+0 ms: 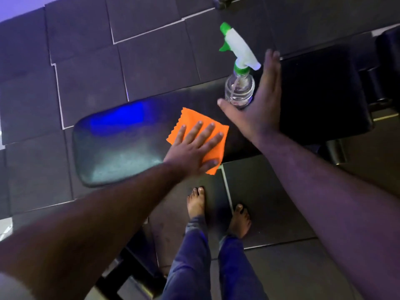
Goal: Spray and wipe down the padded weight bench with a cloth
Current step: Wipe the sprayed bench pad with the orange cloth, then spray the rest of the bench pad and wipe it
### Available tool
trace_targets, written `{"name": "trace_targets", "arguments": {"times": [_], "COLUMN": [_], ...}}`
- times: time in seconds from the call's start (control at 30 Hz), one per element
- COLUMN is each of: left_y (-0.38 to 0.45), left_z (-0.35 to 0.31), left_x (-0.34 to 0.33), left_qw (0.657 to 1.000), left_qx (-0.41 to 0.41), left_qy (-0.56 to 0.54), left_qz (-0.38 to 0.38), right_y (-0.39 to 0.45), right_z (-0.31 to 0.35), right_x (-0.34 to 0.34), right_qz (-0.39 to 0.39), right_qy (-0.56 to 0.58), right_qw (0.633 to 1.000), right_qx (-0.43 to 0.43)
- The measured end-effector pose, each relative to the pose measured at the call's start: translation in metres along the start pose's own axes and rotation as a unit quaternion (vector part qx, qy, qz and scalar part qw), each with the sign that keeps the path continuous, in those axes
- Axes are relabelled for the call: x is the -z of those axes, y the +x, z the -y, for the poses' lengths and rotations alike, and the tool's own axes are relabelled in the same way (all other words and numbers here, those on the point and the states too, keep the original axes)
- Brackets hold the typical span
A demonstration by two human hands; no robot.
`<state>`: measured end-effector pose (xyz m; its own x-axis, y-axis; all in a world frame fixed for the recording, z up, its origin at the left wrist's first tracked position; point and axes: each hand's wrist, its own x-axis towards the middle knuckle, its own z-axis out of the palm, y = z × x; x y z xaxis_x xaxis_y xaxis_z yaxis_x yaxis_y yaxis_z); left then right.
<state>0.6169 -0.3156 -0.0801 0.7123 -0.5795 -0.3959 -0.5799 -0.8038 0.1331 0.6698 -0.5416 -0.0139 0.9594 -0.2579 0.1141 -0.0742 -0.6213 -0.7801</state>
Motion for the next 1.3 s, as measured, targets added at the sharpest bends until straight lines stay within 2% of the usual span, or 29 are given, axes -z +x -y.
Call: {"name": "trace_targets", "arguments": {"times": [0.1, 0.17, 0.4, 0.57, 0.67, 0.77, 0.9, 1.07, 1.3], "left_y": [0.000, 0.006, 0.032, 0.046, 0.056, 0.059, 0.059, 0.061, 0.096], "left_z": [0.028, 0.034, 0.010, -0.012, -0.028, -0.041, -0.047, -0.052, -0.075], "left_x": [0.015, 0.029, 0.055, 0.056, 0.052, 0.042, 0.036, 0.040, 0.052], "left_qw": [0.998, 0.998, 0.984, 0.978, 0.991, 0.997, 0.997, 0.996, 0.999], "left_qx": [-0.058, -0.067, 0.066, 0.062, 0.038, 0.031, 0.047, 0.053, 0.011], "left_qy": [0.018, 0.002, -0.143, -0.172, -0.123, -0.073, -0.068, -0.062, -0.050], "left_qz": [0.026, 0.018, -0.078, -0.096, -0.043, 0.012, 0.003, -0.024, 0.000], "right_y": [0.039, 0.053, 0.015, -0.046, -0.077, -0.097, -0.105, -0.099, -0.077], "right_z": [0.023, 0.032, 0.022, 0.000, -0.012, -0.027, -0.042, -0.051, -0.087], "right_x": [-0.004, -0.004, 0.035, 0.069, 0.076, 0.074, 0.069, 0.076, 0.130], "right_qz": [0.022, 0.030, 0.081, 0.085, 0.088, 0.104, 0.125, 0.143, 0.064], "right_qy": [0.062, 0.090, 0.119, 0.106, 0.052, -0.070, -0.100, -0.138, -0.196], "right_qw": [0.997, 0.994, 0.990, 0.989, 0.986, 0.965, 0.937, 0.926, 0.913], "right_qx": [0.048, 0.051, -0.009, -0.062, -0.129, -0.229, -0.311, -0.321, -0.352]}}
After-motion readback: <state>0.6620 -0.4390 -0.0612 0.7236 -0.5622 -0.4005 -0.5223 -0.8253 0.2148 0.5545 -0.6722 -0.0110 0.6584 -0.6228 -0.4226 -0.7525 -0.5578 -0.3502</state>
